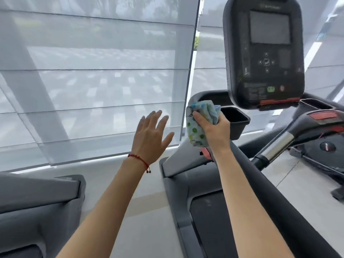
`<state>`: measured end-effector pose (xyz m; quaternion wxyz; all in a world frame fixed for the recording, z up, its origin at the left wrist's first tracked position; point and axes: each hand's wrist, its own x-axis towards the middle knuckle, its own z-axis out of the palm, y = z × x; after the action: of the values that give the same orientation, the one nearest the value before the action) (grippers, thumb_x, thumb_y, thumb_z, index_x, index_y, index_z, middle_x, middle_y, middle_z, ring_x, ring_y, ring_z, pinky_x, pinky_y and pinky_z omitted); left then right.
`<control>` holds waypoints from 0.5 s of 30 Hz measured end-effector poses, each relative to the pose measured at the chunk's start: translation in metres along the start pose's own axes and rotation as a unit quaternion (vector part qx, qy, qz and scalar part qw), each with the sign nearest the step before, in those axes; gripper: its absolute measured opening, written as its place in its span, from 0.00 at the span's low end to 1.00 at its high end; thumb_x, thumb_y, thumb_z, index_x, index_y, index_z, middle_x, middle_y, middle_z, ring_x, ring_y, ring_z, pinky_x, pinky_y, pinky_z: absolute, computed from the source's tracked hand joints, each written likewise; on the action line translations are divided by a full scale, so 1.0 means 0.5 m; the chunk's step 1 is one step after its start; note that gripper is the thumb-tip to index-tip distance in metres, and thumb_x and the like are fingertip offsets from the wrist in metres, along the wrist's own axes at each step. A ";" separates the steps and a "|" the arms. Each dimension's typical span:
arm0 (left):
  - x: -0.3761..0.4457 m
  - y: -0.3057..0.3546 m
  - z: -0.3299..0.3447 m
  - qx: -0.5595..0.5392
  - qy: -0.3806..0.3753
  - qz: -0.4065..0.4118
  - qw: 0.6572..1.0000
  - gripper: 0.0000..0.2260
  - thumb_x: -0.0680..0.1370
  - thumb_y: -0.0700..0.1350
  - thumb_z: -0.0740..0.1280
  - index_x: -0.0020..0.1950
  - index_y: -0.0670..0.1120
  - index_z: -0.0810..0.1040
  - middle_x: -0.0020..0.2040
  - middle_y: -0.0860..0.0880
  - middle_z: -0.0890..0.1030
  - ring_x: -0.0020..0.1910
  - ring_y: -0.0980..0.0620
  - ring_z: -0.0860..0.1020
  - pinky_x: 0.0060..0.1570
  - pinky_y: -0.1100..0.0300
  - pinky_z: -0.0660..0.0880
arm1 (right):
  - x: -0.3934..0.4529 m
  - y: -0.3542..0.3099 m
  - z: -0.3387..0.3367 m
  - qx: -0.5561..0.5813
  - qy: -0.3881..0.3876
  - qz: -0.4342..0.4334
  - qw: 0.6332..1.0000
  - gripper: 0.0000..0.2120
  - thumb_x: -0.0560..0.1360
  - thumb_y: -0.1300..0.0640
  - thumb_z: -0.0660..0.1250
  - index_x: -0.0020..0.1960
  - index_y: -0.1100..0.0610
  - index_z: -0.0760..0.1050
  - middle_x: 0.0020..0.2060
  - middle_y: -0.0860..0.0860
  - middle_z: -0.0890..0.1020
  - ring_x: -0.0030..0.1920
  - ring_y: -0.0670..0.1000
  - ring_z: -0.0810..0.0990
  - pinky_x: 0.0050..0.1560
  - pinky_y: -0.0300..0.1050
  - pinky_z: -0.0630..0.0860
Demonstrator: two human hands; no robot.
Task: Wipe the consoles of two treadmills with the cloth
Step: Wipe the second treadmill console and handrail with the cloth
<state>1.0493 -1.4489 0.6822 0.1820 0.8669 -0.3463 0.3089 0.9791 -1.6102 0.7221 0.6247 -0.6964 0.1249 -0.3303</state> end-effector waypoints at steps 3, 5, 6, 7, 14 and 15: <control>0.084 -0.004 0.028 -0.006 0.007 0.025 1.000 0.24 0.76 0.54 0.55 0.62 0.38 0.75 0.61 0.37 0.75 0.61 0.36 0.73 0.60 0.40 0.69 | 0.084 -0.018 -0.003 -0.001 0.009 -0.022 1.000 0.11 0.67 0.51 0.74 0.43 0.49 0.73 0.40 0.44 0.79 0.42 0.42 0.79 0.37 0.29 0.75; 0.146 -0.007 0.052 -0.009 0.010 0.046 0.999 0.24 0.77 0.54 0.54 0.62 0.38 0.74 0.62 0.37 0.75 0.62 0.37 0.72 0.60 0.40 0.69 | 0.148 -0.025 -0.009 -0.009 0.025 -0.036 0.999 0.10 0.67 0.51 0.74 0.42 0.49 0.73 0.40 0.45 0.79 0.42 0.44 0.79 0.41 0.34 0.77; 0.178 -0.007 0.064 -0.012 0.015 0.054 0.998 0.24 0.77 0.54 0.54 0.62 0.38 0.74 0.62 0.37 0.75 0.62 0.37 0.72 0.60 0.40 0.69 | 0.181 -0.028 -0.013 -0.013 0.035 -0.043 0.998 0.11 0.67 0.51 0.75 0.43 0.50 0.74 0.41 0.47 0.80 0.43 0.46 0.80 0.44 0.38 0.78; 0.211 -0.007 0.077 -0.017 0.020 0.063 0.998 0.24 0.76 0.54 0.54 0.62 0.38 0.75 0.62 0.37 0.75 0.62 0.37 0.72 0.61 0.40 0.68 | 0.214 -0.029 -0.017 -0.019 0.047 -0.049 0.998 0.12 0.66 0.50 0.75 0.44 0.52 0.75 0.42 0.49 0.81 0.44 0.48 0.80 0.46 0.42 0.79; 0.429 0.005 0.175 -0.055 0.055 0.146 0.986 0.24 0.76 0.54 0.55 0.62 0.38 0.74 0.62 0.36 0.74 0.62 0.36 0.72 0.61 0.40 0.67 | 0.409 -0.032 -0.064 -0.074 0.134 -0.094 0.984 0.17 0.64 0.48 0.76 0.47 0.55 0.77 0.42 0.50 0.82 0.46 0.51 0.81 0.49 0.47 0.79; 0.458 0.006 0.186 -0.060 0.059 0.155 0.984 0.24 0.76 0.54 0.55 0.62 0.38 0.74 0.62 0.37 0.74 0.62 0.36 0.71 0.62 0.40 0.67 | 0.434 -0.033 -0.073 -0.084 0.147 -0.097 0.981 0.17 0.64 0.48 0.76 0.47 0.55 0.77 0.42 0.50 0.82 0.47 0.51 0.81 0.50 0.48 0.79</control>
<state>1.2159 -1.6121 0.7649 0.2039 0.7705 -0.4830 0.3626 1.1152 -1.7632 0.8040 0.5037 -0.6993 0.1744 -0.4763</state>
